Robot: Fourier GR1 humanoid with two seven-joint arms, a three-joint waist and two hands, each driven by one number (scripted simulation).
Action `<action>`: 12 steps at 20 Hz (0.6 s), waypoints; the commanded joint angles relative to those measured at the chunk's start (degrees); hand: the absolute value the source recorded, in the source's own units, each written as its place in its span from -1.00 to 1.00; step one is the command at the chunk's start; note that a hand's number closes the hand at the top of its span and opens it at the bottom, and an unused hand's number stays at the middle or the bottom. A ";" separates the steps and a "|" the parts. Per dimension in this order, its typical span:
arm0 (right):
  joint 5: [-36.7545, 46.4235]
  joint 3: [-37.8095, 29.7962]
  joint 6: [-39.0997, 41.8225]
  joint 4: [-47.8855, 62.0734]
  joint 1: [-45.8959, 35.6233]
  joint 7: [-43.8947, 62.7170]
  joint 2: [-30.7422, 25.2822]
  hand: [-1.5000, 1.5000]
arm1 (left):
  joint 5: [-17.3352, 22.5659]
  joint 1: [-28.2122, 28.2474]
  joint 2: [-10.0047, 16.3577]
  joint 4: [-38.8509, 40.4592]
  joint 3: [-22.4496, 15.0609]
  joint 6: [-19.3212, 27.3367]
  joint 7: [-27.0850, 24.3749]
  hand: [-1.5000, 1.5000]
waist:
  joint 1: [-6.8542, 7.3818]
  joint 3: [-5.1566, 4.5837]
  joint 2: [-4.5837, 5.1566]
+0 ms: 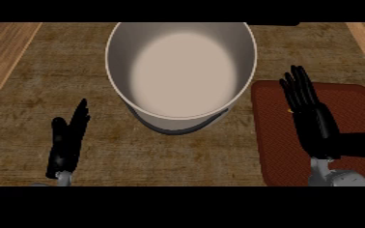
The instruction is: Pick the pear from the tray and place it in the pot
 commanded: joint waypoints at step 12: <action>26.46 -3.95 -9.16 11.24 1.06 -20.07 -11.26 -1.00 | -2.82 -4.72 10.79 1.73 5.40 -3.78 7.01 0.00 | -2.23 0.24 -0.84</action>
